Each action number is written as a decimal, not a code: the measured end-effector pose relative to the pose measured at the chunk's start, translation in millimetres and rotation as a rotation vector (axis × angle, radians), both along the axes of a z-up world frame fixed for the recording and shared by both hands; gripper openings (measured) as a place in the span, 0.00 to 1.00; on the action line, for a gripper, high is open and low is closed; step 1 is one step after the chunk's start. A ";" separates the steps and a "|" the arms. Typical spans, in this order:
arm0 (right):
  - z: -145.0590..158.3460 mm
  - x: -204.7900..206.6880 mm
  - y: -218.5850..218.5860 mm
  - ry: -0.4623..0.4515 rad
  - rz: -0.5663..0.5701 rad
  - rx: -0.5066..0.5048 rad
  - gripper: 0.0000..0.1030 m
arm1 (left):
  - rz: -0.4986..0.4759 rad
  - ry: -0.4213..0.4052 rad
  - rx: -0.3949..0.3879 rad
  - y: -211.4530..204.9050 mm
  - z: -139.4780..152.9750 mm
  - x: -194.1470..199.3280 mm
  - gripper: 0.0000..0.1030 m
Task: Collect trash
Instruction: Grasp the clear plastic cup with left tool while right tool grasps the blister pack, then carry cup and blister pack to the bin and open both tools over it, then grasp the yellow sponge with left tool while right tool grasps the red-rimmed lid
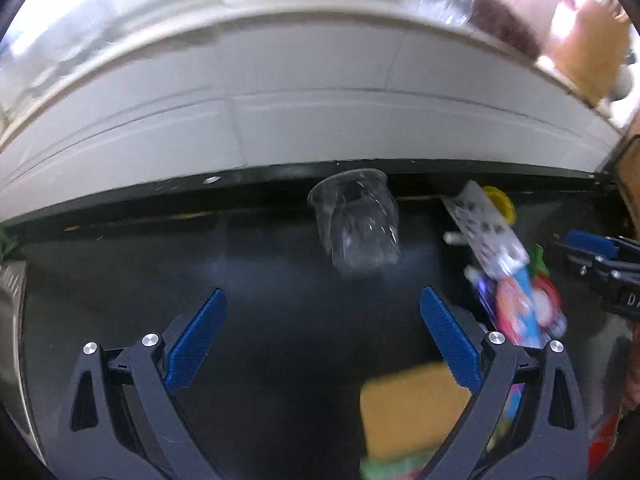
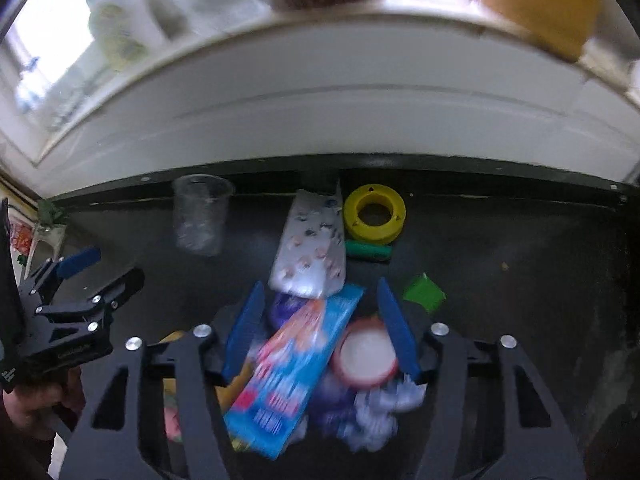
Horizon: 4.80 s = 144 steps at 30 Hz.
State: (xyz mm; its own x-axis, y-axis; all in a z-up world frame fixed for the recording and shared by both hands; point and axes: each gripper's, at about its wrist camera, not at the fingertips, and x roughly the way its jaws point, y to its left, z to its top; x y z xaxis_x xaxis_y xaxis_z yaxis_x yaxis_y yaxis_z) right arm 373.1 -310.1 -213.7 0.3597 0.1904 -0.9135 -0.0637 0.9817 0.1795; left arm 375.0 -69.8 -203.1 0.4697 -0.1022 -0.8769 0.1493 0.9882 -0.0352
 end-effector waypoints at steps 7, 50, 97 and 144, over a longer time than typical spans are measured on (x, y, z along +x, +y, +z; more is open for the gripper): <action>-48.8 36.5 1.6 0.109 0.024 0.035 0.51 | 0.012 0.064 -0.003 -16.5 -44.4 50.9 0.92; 120.5 -214.7 87.4 -0.192 0.103 0.073 0.08 | 0.041 -0.102 -0.031 75.5 93.2 -227.4 0.31; -34.2 -431.5 572.3 0.185 1.095 0.069 0.14 | 0.916 0.079 -0.114 420.1 -68.4 -594.5 0.69; 132.2 -239.3 11.5 -0.254 0.013 -0.006 0.81 | -0.295 -0.225 -0.039 43.2 88.5 -249.3 0.91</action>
